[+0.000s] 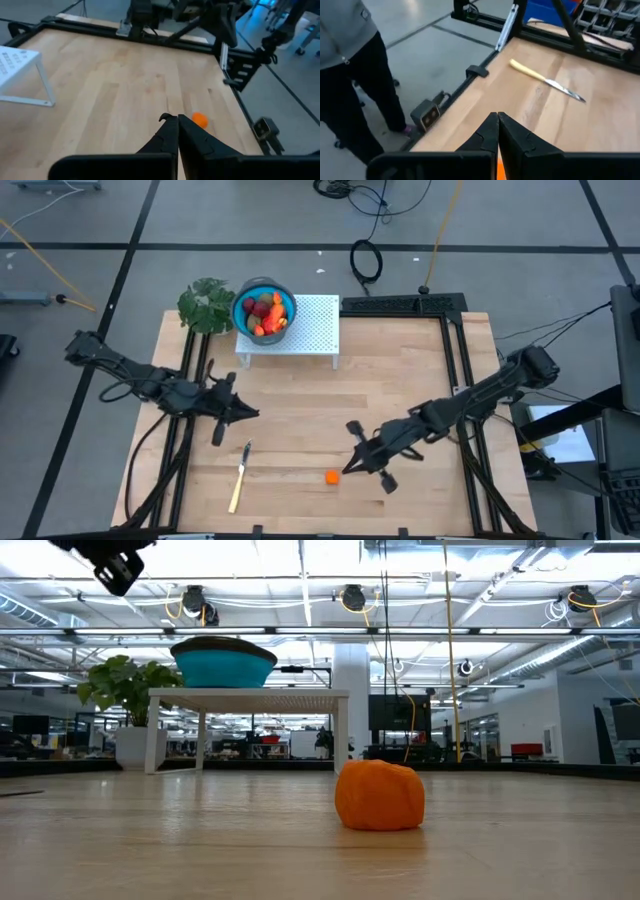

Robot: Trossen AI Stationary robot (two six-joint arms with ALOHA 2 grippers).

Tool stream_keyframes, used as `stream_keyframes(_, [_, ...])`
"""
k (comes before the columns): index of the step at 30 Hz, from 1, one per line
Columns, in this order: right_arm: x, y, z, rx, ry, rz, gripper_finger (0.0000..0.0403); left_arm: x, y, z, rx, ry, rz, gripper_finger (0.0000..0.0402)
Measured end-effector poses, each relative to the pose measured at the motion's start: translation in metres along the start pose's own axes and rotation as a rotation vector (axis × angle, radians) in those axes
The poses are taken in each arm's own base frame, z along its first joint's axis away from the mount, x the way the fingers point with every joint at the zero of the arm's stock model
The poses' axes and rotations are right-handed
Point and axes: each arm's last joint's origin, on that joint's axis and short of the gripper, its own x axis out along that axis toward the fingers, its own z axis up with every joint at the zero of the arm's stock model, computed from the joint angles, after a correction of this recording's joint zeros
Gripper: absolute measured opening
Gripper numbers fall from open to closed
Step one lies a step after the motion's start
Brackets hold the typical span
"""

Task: Pick & Place Fruit
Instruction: Put the tangerine into the blue strainer bowl on the shelf

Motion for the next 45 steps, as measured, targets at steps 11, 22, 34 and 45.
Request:
stream_keyframes(11, [0.041, 0.001, 0.016, 0.034, 0.138, -0.032, 0.0000, -0.020, 0.008, -0.026, 0.045, -0.031, -0.067, 0.0010])
stream_keyframes(22, [0.070, 0.002, -0.001, 0.096, 0.320, -0.022, 0.0000, -0.034, 0.019, -0.045, 0.073, -0.060, -0.096, 0.0018])
stream_keyframes(34, [0.073, -0.007, -0.009, 0.109, 0.369, -0.038, 0.0007, -0.036, 0.021, -0.050, 0.069, -0.072, -0.099, 0.0009])
stream_keyframes(45, [0.073, -0.009, -0.009, 0.115, 0.369, -0.043, 0.0093, -0.036, 0.021, -0.050, 0.062, -0.071, -0.099, 0.0021])
